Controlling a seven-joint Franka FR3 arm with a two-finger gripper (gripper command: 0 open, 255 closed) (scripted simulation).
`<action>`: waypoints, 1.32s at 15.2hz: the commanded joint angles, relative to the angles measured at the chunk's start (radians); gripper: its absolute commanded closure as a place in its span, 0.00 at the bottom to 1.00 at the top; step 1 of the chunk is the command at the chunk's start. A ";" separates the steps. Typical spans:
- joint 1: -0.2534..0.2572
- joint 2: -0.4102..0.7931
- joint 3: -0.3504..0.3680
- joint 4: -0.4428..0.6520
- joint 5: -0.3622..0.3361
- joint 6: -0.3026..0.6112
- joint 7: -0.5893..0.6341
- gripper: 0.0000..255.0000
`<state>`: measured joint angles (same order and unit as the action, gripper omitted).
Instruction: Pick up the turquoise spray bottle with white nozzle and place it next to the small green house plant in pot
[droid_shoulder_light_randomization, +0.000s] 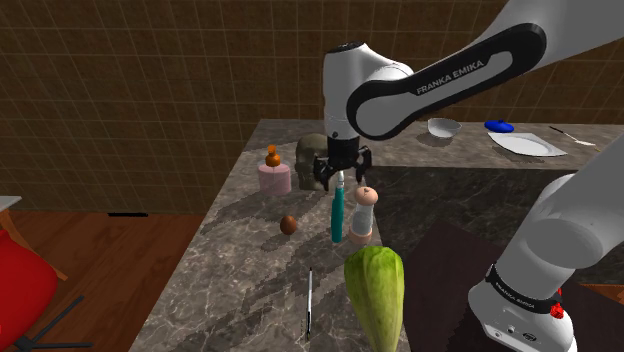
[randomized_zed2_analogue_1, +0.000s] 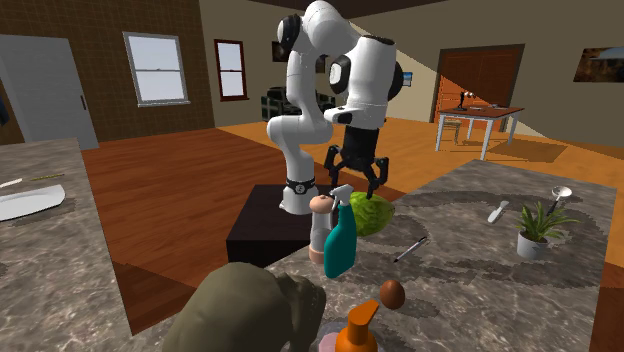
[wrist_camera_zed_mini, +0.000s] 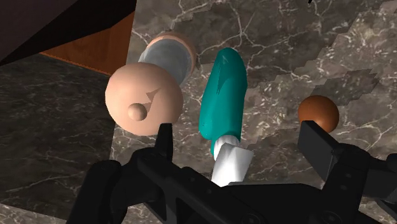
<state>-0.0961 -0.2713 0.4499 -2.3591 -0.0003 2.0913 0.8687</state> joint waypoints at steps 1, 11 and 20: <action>-0.002 0.010 0.002 -0.017 -0.005 0.027 0.004 0.00; -0.002 0.010 0.002 -0.017 -0.005 0.027 0.004 1.00; -0.001 -0.002 -0.002 0.000 0.000 -0.001 -0.003 1.00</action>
<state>-0.0969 -0.2709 0.4490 -2.3668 -0.0008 2.1000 0.8674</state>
